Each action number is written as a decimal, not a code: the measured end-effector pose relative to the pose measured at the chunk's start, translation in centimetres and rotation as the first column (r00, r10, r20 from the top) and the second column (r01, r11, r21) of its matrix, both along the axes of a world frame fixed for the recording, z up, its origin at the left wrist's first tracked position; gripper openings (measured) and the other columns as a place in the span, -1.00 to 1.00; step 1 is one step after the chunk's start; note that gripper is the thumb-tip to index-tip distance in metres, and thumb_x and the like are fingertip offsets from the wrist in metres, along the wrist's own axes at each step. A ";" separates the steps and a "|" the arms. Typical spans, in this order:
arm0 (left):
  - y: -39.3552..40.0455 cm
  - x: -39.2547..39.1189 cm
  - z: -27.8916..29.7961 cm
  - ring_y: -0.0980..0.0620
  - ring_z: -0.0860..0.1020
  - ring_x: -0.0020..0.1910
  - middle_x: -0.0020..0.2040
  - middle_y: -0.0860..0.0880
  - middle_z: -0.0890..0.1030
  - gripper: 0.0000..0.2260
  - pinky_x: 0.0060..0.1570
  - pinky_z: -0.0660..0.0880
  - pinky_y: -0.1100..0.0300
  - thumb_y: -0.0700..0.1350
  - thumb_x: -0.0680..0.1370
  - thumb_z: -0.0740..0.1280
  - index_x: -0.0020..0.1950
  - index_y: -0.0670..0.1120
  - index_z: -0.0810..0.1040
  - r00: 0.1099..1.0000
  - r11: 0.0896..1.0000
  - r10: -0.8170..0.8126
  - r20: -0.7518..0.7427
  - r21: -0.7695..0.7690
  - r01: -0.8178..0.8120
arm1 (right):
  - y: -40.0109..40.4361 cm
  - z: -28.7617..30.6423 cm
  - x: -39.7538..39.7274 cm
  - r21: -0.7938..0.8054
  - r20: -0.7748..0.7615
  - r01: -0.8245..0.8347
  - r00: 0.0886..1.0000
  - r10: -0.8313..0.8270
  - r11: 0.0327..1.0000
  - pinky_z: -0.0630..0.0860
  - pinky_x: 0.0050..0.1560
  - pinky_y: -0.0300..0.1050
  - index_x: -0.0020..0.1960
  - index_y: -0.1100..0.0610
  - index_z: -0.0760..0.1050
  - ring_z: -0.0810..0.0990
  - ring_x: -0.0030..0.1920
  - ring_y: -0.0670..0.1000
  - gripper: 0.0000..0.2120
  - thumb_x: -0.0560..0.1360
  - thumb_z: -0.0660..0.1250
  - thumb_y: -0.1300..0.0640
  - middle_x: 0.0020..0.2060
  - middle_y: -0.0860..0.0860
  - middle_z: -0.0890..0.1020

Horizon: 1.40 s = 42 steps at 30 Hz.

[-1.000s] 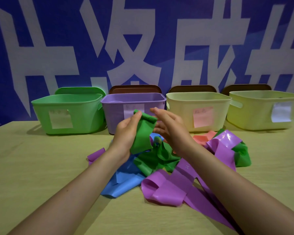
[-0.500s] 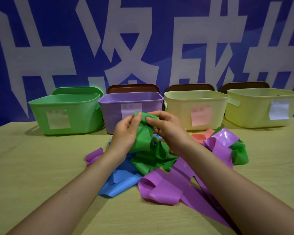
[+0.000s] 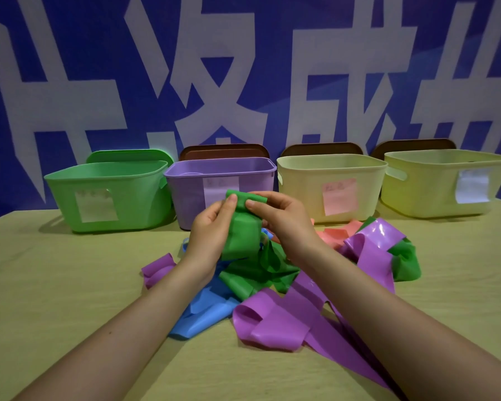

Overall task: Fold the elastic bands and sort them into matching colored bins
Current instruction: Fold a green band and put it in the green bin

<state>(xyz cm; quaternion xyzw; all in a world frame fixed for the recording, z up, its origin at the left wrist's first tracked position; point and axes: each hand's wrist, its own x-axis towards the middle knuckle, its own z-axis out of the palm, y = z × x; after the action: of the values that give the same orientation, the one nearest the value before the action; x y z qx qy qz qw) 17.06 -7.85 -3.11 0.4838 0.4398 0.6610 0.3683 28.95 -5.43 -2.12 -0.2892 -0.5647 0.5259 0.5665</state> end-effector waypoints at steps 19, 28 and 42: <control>0.2 -0.6 -0.6 -0.11 0.50 -0.31 -0.19 -0.39 0.57 -0.32 -0.19 0.50 -0.19 0.33 0.37 0.27 -0.14 -0.35 0.55 0.944 0.989 0.143 -0.298 0.021 -0.144 | 0.1 -0.8 -0.2 0.009 0.065 0.162 0.985 -0.163 0.987 0.42 -0.42 -0.36 -0.17 0.10 0.56 0.49 -0.50 -0.25 -0.90 0.50 0.38 0.26 -0.35 -0.02 0.58; 0.3 -0.2 -0.4 -0.10 0.61 -0.23 -0.19 -0.21 0.68 -0.72 -0.18 0.51 0.06 0.02 0.58 0.29 -0.17 -0.13 0.66 0.985 0.992 0.071 -0.155 -0.093 -0.086 | 1.0 -1.2 0.0 0.135 0.120 0.256 0.955 -0.272 0.957 0.53 -0.17 -0.14 -0.20 0.04 0.56 0.57 -0.25 -0.05 -0.86 0.48 0.41 0.25 -0.30 0.00 0.62; 0.3 0.2 0.1 -0.03 0.60 -0.32 -0.26 -0.08 0.65 -0.68 -0.30 0.49 0.16 0.13 0.52 0.34 -0.11 -0.13 0.63 0.995 0.968 0.079 0.068 -0.242 -0.060 | 1.9 -1.6 0.8 0.699 0.287 0.158 0.831 -0.476 0.697 0.38 -0.16 -0.40 -0.04 0.22 0.61 0.49 -0.19 -0.17 -0.90 0.44 0.39 0.29 -0.20 0.02 0.53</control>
<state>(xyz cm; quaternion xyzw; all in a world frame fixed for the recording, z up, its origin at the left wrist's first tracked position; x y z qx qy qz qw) 17.23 -7.53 -2.99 0.3940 0.5187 0.6337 0.4173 29.80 -3.57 -3.74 -0.2831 -0.7646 0.1067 0.5691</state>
